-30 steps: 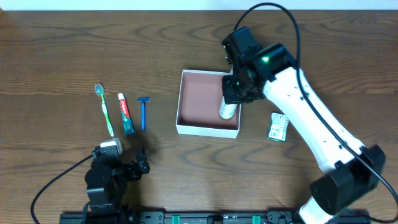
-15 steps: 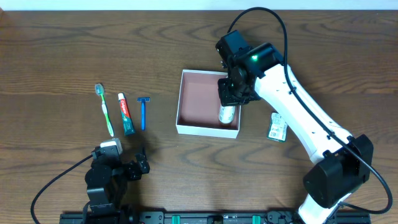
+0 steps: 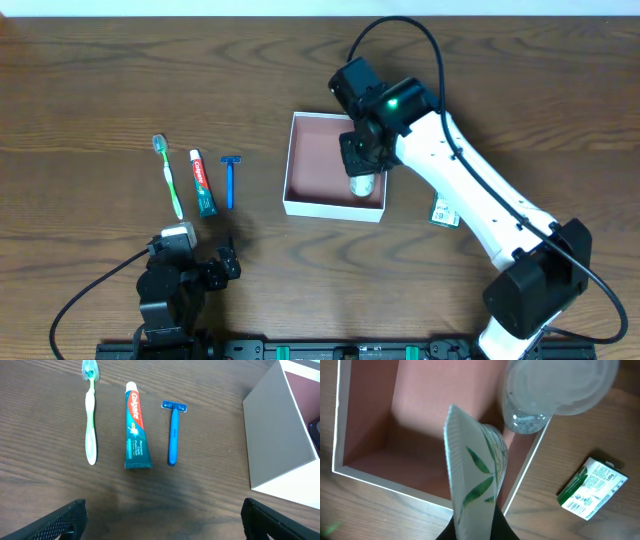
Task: Pack container
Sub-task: 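Lower the lotion tube into the box beside the bottle, release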
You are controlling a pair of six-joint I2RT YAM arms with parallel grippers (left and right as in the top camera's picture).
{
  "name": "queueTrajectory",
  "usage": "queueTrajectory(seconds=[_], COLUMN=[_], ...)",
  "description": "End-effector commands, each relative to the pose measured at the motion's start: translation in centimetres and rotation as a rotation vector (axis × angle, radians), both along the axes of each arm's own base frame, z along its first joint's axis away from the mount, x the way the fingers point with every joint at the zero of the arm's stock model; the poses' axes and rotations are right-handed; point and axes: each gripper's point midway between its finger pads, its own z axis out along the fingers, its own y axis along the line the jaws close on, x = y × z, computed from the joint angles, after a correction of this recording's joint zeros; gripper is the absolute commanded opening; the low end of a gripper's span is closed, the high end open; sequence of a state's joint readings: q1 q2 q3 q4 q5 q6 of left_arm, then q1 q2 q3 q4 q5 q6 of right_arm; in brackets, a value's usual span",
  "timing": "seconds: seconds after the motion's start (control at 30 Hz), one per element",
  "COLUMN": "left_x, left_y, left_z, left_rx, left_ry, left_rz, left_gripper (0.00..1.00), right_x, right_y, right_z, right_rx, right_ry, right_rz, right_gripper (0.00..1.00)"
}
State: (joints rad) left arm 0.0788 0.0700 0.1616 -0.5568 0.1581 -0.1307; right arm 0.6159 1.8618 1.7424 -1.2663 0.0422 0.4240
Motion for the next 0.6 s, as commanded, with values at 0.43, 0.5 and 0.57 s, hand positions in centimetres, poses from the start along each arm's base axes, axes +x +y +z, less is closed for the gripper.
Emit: queueTrajectory(seconds=[0.43, 0.5, 0.57], left_x=[0.0, 0.0, 0.0], left_y=[-0.1, -0.1, -0.1], left_z=[-0.4, -0.4, -0.4], left_rx=[-0.012, -0.012, -0.011], left_ry=[0.005, 0.005, 0.005], left_rz=[-0.002, -0.003, -0.003], left_gripper=[0.98, 0.98, 0.98], right_x=[-0.2, -0.4, -0.4], right_y=[-0.2, -0.1, -0.1], right_z=[-1.8, -1.7, -1.4], right_rx=[-0.030, -0.024, -0.020], right_ry=[-0.014, -0.010, -0.017], right_rz=[0.017, 0.019, 0.019], right_gripper=[0.04, 0.22, 0.28])
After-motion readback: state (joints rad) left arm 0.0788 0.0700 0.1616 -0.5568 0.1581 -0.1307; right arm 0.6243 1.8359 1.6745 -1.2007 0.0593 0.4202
